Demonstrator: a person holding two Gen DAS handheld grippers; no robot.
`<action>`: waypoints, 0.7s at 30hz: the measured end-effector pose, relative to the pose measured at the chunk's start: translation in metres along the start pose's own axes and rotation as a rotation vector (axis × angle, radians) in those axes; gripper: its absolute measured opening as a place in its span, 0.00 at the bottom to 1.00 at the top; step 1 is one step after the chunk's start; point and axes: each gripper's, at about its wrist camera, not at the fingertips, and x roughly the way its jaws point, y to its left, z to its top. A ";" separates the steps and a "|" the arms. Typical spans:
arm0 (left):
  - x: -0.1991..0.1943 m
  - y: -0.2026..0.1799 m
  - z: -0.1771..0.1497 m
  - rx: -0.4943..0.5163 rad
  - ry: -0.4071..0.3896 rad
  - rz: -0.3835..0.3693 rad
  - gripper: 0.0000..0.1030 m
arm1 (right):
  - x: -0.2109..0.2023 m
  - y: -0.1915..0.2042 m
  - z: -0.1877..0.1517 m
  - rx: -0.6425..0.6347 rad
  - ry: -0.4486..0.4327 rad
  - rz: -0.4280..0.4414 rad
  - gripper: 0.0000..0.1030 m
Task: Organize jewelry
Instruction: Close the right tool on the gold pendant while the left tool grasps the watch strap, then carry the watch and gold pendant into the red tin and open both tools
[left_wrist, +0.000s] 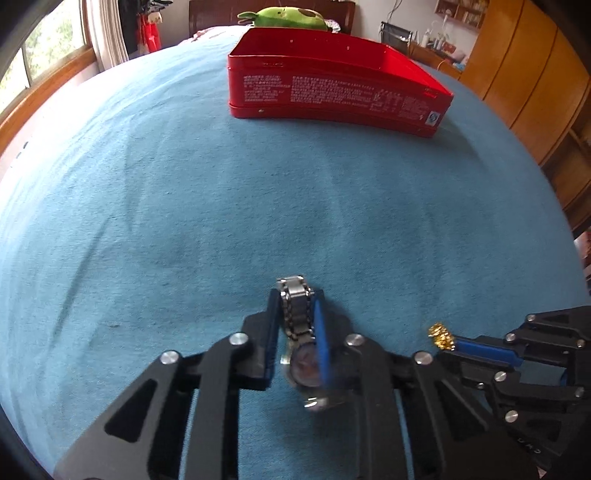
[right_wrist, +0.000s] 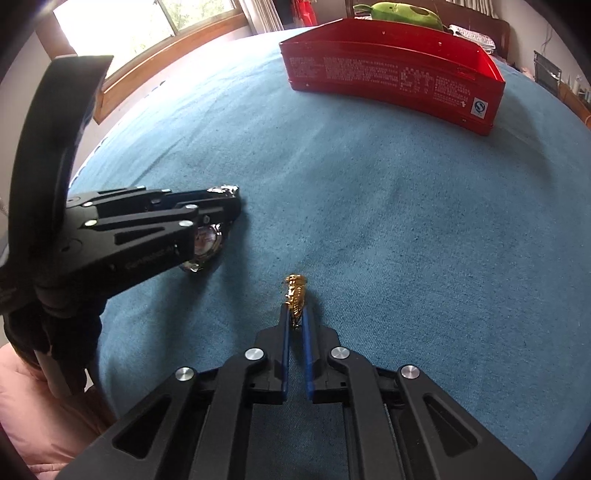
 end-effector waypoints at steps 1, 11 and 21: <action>0.000 0.002 0.001 -0.006 -0.002 -0.019 0.14 | 0.000 0.000 0.001 0.006 -0.004 0.001 0.06; -0.029 0.016 0.006 -0.056 -0.100 -0.153 0.14 | -0.028 -0.019 -0.002 0.075 -0.080 0.040 0.06; -0.059 0.018 0.021 -0.059 -0.211 -0.168 0.14 | -0.048 -0.036 0.013 0.109 -0.144 0.031 0.06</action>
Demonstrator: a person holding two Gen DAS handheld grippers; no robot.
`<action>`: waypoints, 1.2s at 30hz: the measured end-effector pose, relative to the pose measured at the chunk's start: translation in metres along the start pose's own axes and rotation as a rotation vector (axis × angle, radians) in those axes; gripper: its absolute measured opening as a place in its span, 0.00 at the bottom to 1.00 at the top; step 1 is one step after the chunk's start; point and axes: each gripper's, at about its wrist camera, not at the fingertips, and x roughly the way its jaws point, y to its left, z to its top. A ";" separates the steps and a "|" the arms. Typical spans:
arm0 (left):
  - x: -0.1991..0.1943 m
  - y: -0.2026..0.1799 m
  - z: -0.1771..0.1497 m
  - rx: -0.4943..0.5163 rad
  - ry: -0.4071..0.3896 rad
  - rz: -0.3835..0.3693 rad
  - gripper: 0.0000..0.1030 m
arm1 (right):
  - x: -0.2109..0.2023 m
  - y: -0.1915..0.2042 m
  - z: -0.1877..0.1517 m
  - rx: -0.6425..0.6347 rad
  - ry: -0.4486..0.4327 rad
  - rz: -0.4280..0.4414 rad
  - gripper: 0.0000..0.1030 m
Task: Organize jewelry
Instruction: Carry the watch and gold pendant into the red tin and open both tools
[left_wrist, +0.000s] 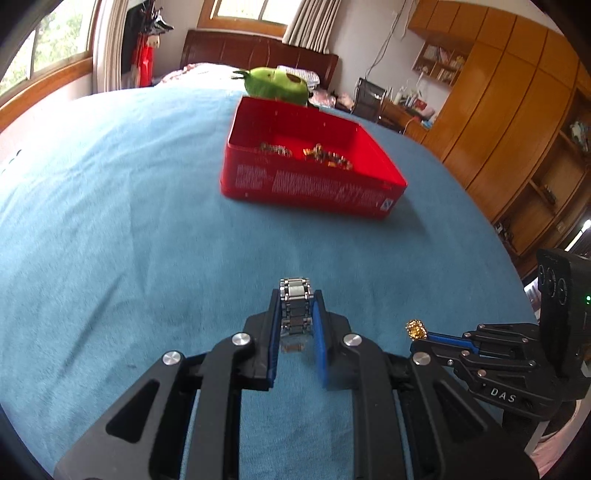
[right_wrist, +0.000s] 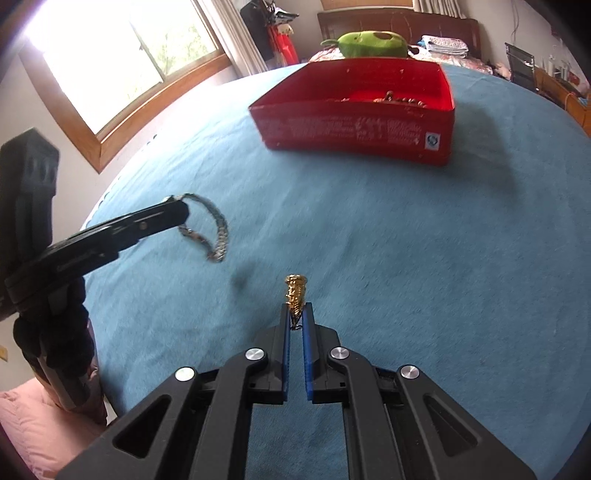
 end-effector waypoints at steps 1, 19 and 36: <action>-0.001 0.000 0.002 0.000 -0.003 -0.001 0.14 | -0.001 -0.001 0.004 0.001 -0.007 -0.005 0.06; -0.001 -0.012 0.120 0.049 -0.119 0.008 0.14 | -0.025 -0.025 0.131 0.012 -0.154 -0.082 0.06; 0.144 -0.004 0.202 0.032 -0.027 -0.003 0.14 | 0.099 -0.082 0.222 0.098 -0.037 -0.126 0.05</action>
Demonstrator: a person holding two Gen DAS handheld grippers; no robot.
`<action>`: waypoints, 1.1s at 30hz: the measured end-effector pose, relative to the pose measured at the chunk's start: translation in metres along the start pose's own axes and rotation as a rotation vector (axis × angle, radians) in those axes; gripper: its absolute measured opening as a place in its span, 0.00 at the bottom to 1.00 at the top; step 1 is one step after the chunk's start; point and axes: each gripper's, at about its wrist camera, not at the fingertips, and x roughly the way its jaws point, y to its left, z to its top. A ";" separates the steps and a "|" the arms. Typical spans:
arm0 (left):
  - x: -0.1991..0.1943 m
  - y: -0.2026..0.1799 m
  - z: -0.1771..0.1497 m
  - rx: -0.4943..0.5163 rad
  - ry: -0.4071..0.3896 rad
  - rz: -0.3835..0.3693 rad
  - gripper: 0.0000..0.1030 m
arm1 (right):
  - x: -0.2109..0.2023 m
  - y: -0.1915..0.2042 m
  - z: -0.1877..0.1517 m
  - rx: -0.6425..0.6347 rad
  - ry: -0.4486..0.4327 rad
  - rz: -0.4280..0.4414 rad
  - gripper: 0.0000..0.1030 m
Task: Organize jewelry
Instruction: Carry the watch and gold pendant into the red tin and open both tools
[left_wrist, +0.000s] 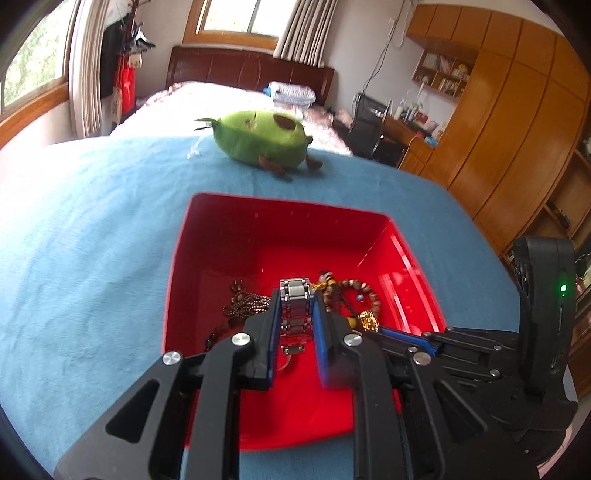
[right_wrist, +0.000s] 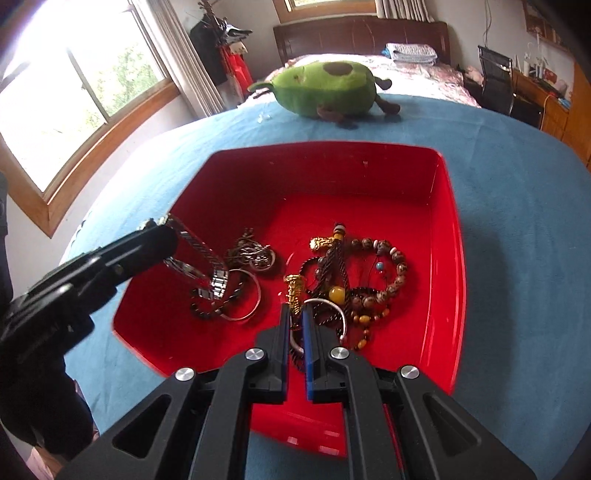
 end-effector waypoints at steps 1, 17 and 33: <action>0.006 0.002 0.002 -0.003 0.009 0.000 0.14 | 0.004 -0.002 0.001 0.003 0.003 -0.009 0.05; 0.043 0.018 0.003 -0.013 0.058 0.065 0.27 | 0.022 -0.017 0.004 0.061 0.012 -0.032 0.11; 0.021 0.010 -0.002 0.028 -0.009 0.119 0.43 | -0.011 -0.028 -0.001 0.086 -0.094 -0.052 0.18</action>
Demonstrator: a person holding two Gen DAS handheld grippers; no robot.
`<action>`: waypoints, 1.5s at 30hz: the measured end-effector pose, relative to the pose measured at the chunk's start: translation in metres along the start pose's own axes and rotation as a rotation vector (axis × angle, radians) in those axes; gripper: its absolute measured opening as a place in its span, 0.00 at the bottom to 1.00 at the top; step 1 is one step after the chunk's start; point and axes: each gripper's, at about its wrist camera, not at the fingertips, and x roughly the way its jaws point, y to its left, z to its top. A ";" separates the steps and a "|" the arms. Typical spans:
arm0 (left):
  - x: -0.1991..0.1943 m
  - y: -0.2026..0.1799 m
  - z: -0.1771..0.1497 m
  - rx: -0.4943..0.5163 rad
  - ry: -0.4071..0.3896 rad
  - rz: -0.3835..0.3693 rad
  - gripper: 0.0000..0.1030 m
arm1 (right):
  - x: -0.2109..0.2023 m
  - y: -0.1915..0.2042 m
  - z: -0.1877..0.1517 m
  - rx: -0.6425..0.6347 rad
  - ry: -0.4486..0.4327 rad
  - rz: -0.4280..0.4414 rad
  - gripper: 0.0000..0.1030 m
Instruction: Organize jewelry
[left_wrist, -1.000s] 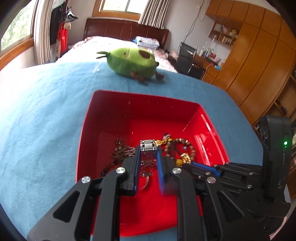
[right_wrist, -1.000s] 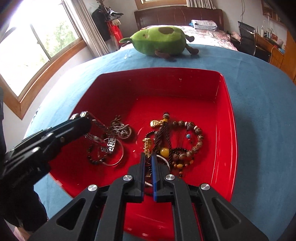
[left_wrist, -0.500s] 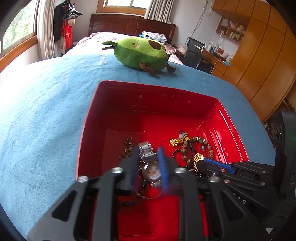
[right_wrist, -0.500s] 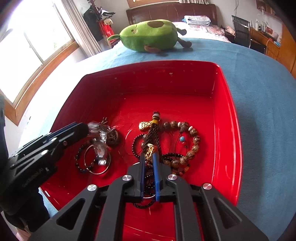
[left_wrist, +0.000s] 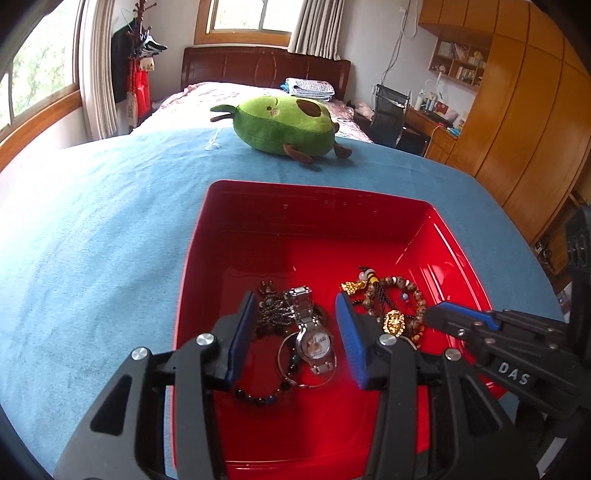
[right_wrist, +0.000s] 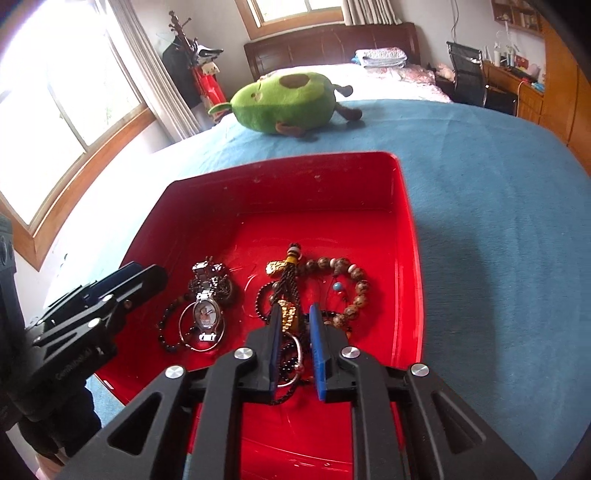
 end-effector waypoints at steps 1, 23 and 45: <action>-0.001 0.000 -0.001 0.001 -0.003 0.004 0.44 | 0.000 0.000 0.000 -0.001 -0.003 -0.003 0.20; -0.075 -0.006 -0.037 0.052 -0.129 0.117 0.84 | -0.053 0.007 -0.026 -0.025 -0.103 -0.070 0.74; -0.123 -0.007 -0.051 0.058 -0.018 0.181 0.97 | -0.089 0.027 -0.039 -0.014 0.028 -0.190 0.96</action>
